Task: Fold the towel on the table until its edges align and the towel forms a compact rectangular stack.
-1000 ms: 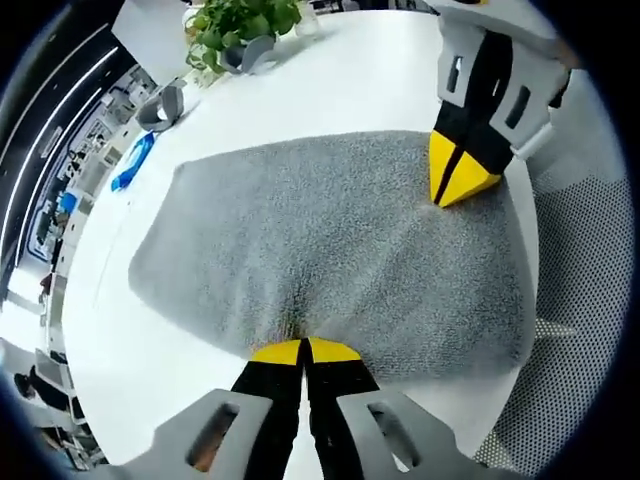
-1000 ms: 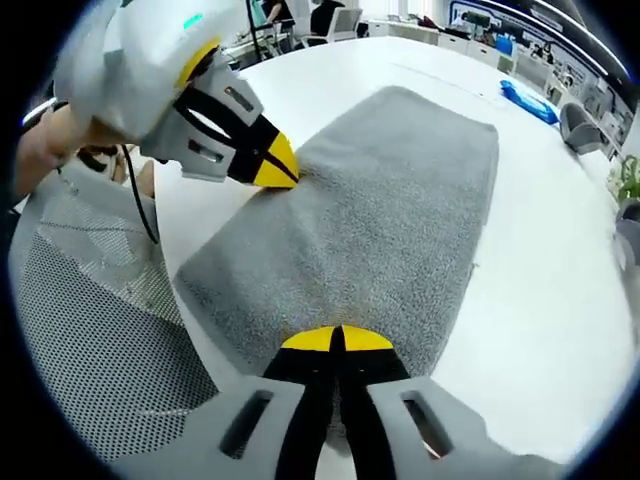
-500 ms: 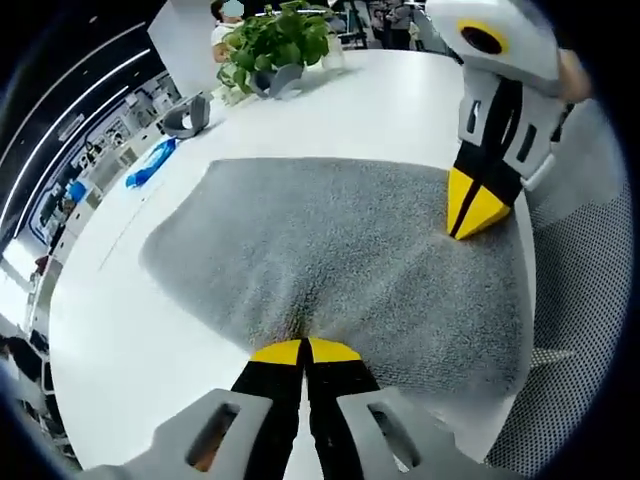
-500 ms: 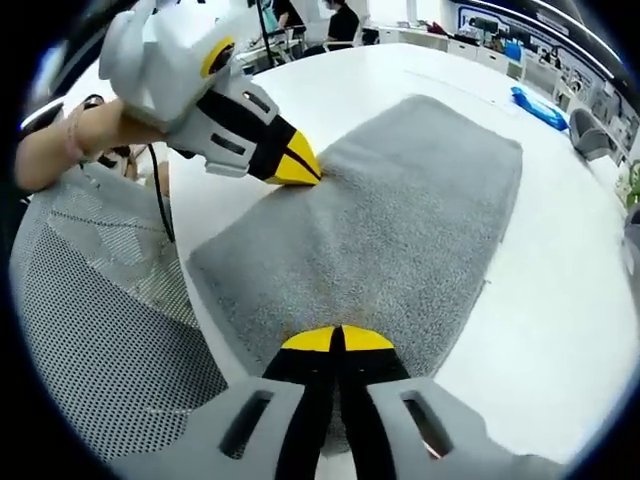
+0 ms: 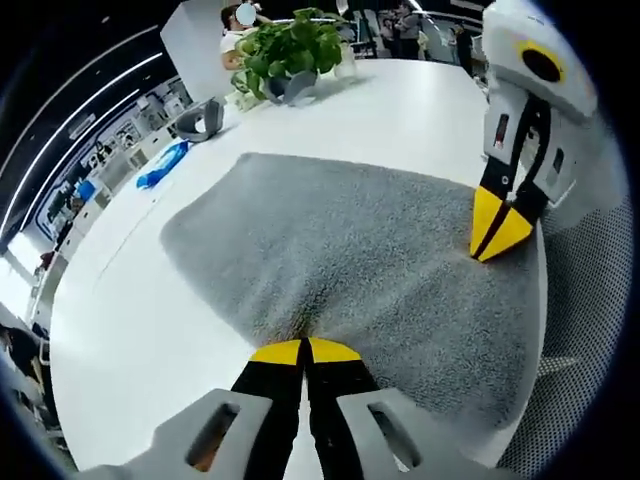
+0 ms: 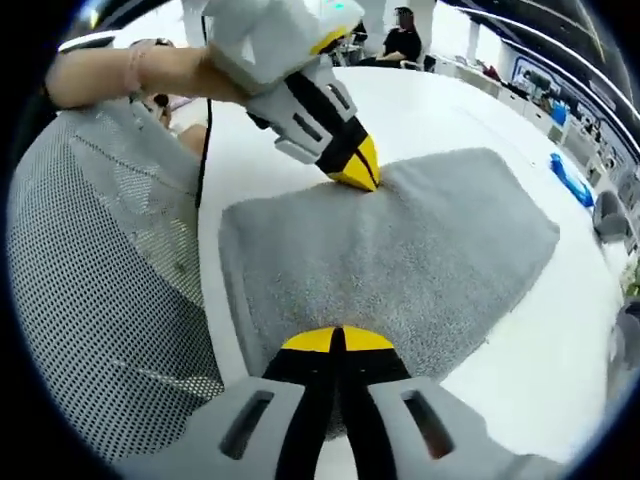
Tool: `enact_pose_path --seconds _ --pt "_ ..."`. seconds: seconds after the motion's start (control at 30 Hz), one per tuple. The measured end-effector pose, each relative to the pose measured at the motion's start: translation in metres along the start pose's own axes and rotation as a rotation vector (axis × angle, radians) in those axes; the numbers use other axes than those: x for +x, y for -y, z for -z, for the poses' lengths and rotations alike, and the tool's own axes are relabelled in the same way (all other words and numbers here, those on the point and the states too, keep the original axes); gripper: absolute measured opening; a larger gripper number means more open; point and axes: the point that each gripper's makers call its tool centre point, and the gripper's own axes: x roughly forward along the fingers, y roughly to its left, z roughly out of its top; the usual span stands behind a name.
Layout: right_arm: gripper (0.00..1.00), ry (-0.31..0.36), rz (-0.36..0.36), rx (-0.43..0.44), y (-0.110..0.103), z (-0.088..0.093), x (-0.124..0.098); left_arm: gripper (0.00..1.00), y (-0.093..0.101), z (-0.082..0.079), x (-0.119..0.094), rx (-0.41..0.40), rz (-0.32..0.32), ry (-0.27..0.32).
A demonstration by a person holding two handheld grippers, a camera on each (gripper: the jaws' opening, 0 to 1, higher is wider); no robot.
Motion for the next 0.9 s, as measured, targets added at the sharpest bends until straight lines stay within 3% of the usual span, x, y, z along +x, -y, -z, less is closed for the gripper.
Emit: enact_pose_path --seconds 0.27,0.6,0.8,0.9 --pt "0.00 -0.006 -0.043 -0.044 -0.001 0.010 -0.010 0.01 0.001 0.000 0.000 -0.012 0.002 0.008" --pt "0.07 -0.083 -0.063 -0.208 -0.012 0.030 -0.024 0.01 0.001 0.000 0.000 -0.017 0.005 0.007" --pt "0.05 -0.051 -0.078 -0.167 -0.021 0.045 -0.040 0.01 0.001 0.000 0.001 -0.021 0.010 0.004" --pt "0.06 -0.072 -0.079 -0.175 -0.025 0.049 -0.042 0.01 0.001 0.000 0.001 -0.016 0.011 0.001"
